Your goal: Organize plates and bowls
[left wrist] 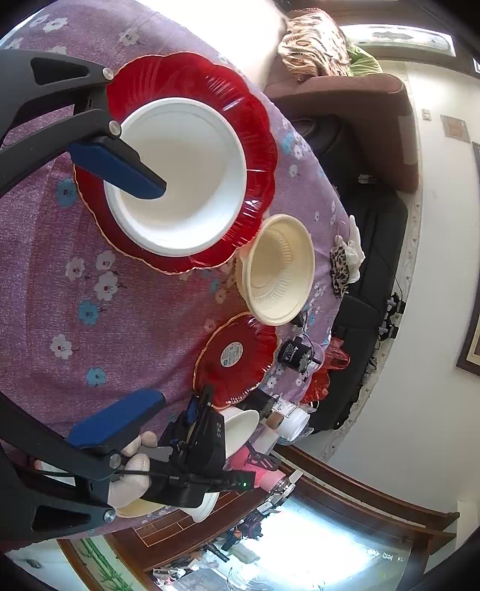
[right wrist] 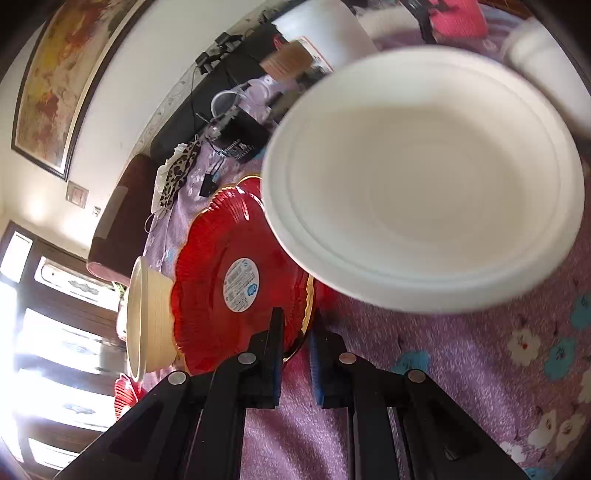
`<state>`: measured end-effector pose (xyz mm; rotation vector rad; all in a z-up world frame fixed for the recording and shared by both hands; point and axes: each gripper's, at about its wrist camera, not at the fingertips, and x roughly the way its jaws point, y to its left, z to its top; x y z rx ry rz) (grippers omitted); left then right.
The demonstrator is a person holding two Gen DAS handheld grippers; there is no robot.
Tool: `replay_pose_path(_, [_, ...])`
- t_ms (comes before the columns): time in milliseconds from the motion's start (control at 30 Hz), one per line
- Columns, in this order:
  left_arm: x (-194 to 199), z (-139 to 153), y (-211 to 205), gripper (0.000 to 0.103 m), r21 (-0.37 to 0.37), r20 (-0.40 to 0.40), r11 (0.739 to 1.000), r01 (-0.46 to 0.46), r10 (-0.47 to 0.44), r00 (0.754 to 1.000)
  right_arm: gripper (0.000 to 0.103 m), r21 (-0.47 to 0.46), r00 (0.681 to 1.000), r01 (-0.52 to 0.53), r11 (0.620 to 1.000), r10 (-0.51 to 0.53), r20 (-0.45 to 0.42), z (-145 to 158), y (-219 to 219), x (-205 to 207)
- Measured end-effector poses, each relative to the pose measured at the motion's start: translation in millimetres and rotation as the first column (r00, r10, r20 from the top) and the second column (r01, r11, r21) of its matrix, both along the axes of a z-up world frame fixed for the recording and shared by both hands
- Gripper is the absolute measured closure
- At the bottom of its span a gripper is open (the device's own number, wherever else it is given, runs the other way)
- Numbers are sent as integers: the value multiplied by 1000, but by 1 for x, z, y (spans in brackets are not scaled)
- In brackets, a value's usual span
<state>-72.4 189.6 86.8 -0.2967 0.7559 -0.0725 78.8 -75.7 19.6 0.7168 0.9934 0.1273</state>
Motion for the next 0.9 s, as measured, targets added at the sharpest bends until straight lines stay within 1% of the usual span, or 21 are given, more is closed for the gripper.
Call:
replay_pose_path(100, [-3,0,0,0,7,-1,1000,-3,3,1000,89,-67,1000,-14,998,15,22,8,1,-15])
replay_pose_path(167, [-4,0,-1,0,5,-2,1000,1,-1,1000,90,-109,999,-35,993,39,35,13,-1,-32])
replay_pose_path(200, [-5,1,-1,0,5,-1,1000,3,-3,1000,90,-116,998,-48,992,52,36,15,-2,-40])
replay_pose_path(400, [-3,-5,-11,0,0,-30,999,32,-32,999,90,-68,990,-141,988,141,2,9,-19,-93])
replay_pose_path(433, [-1,-7,-13,0,-2,-40,999,37,-37,999,87,-60,988,-153,986,154,-2,6,-21,-99])
replay_pose_path(500, [2,-13,-19,0,-16,-65,998,54,-55,996,86,-37,986,-168,985,168,2,2,-27,-111])
replay_pose_path(567, [5,-18,-27,0,-29,-91,997,74,-77,993,80,-44,984,-175,983,177,23,3,-32,-121])
replay_pose_path(600, [5,-19,-30,0,-27,-98,996,82,-85,992,73,-51,983,-176,983,178,38,6,-35,-126])
replay_pose_path(633, [4,-20,-33,0,-18,-99,996,88,-90,991,66,-58,983,-173,983,176,60,10,-39,-133])
replay_pose_path(700, [3,-20,-38,0,1,-96,996,94,-93,991,61,-70,979,-169,983,176,104,19,-50,-150])
replay_pose_path(800, [2,-17,-45,0,15,-89,994,106,-104,991,61,-65,969,-168,984,177,172,35,-76,-177])
replay_pose_path(833, [0,-15,-48,0,16,-81,993,117,-115,990,61,-79,969,-136,988,149,197,42,-92,-189])
replay_pose_path(900, [-2,-10,-60,0,29,-64,989,147,-145,987,61,-139,972,-10,990,43,231,55,-123,-206])
